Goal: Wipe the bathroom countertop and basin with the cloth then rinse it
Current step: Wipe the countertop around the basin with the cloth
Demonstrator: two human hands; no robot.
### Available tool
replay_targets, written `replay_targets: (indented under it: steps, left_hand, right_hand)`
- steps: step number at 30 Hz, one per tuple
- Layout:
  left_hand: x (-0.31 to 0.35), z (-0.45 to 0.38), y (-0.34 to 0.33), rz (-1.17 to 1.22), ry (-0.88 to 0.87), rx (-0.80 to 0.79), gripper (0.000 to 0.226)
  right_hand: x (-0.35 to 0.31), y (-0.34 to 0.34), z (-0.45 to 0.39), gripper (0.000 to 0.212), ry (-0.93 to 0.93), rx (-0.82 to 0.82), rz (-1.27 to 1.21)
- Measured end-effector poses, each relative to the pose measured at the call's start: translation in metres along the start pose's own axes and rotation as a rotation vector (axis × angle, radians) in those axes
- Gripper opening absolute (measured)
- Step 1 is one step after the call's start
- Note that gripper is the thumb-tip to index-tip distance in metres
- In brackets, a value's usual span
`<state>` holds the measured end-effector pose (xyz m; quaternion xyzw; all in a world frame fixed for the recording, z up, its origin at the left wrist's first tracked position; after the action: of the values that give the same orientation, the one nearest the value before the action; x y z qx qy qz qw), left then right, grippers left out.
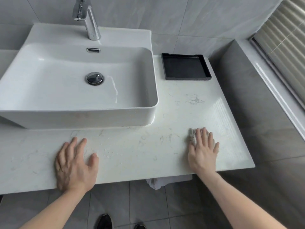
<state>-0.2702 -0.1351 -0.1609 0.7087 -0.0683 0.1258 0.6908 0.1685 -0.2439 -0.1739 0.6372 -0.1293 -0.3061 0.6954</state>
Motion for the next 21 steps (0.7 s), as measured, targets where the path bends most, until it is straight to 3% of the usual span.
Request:
replay_targets:
  steps: [8, 12, 14, 17, 21]
  left_hand:
    - [0.0, 0.0, 0.001, -0.001, 0.006, -0.004, 0.065]
    - [0.001, 0.0, 0.001, 0.005, 0.007, -0.002, 0.065]
    - [0.0, 0.0, 0.001, 0.005, 0.006, -0.001, 0.064]
    - [0.001, 0.0, 0.001, 0.009, -0.003, -0.002, 0.064]
    - [-0.001, 0.0, -0.001, 0.005, -0.003, -0.007, 0.065]
  right_hand:
    - [-0.173, -0.041, 0.088, 0.071, 0.471, -0.013, -0.121]
    - [-0.203, -0.046, 0.103, 0.069, 0.691, -0.11, -0.246]
    - [-0.186, -0.038, 0.09, 0.074, 0.667, -0.124, -0.32]
    - [-0.117, -0.009, 0.053, 0.08, 0.436, 0.017, -0.408]
    - [-0.009, 0.033, 0.008, 0.05, 0.15, 0.121, -0.36]
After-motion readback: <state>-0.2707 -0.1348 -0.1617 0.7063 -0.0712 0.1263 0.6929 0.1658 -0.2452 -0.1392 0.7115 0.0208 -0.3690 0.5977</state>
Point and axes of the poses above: each hand's wrist, its own z-axis away from the middle knuckle, its own y-axis out of the back of the hand, x = y × z, the point moved 8 cm from there along -z, towards the middle knuckle, and after that the axes turned 1 degree about y, right-handed, at the moved point
